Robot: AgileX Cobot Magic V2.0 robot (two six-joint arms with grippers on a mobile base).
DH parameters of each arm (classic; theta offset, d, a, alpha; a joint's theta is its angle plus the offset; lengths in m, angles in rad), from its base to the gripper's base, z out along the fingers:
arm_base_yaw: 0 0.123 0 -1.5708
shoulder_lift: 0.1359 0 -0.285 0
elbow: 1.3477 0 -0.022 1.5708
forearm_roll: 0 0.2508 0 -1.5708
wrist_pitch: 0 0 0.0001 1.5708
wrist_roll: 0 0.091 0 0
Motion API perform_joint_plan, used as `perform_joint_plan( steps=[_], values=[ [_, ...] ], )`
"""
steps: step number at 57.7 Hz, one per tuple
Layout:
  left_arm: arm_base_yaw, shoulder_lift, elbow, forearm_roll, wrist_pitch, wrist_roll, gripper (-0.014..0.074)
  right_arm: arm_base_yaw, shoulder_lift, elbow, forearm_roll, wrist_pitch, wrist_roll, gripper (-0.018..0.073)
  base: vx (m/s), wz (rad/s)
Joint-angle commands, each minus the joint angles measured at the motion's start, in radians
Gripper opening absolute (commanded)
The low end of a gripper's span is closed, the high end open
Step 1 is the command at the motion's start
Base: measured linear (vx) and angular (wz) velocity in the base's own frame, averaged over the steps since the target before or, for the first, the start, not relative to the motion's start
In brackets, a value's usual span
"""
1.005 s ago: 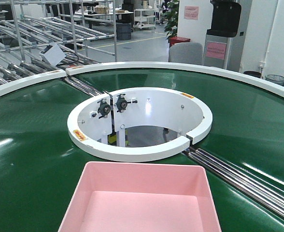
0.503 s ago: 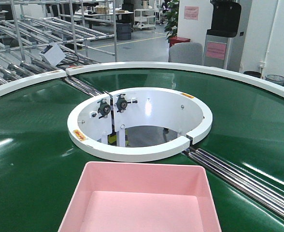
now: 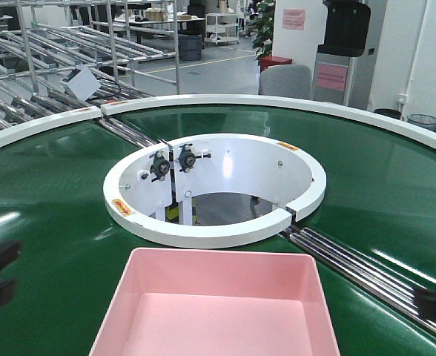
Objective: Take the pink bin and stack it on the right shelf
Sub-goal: 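Lower both grippers onto the near and far rims of the pink bin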
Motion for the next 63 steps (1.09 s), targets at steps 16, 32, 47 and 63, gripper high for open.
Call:
perform_joint_plan(
  steps=[16, 32, 47, 63],
  values=[
    [-0.077, 0.487, -0.393, -0.162, 0.184, -0.091, 0.0459, 0.138, 0.461, -0.452, -0.019, 0.193, 0.228, 0.0417, 0.00, 0.00],
    [-0.077, 0.723, -0.614, -0.158, 0.366, -0.157, 0.0459, 0.246, 0.662, -0.646, -0.130, 0.269, 0.329, 0.0417, 0.00, 0.00],
    [-0.074, 0.788, -0.658, -0.010, 0.428, -0.307, 0.0459, 0.262, 0.724, -0.653, -0.279, 0.302, 0.442, 0.0417, 0.00, 0.00],
    [-0.077, 0.814, -0.657, -0.123, 0.435, -0.207, 0.0459, 0.262, 0.761, -0.653, -0.256, 0.295, 0.446, 0.0417, 0.00, 0.00]
  ],
)
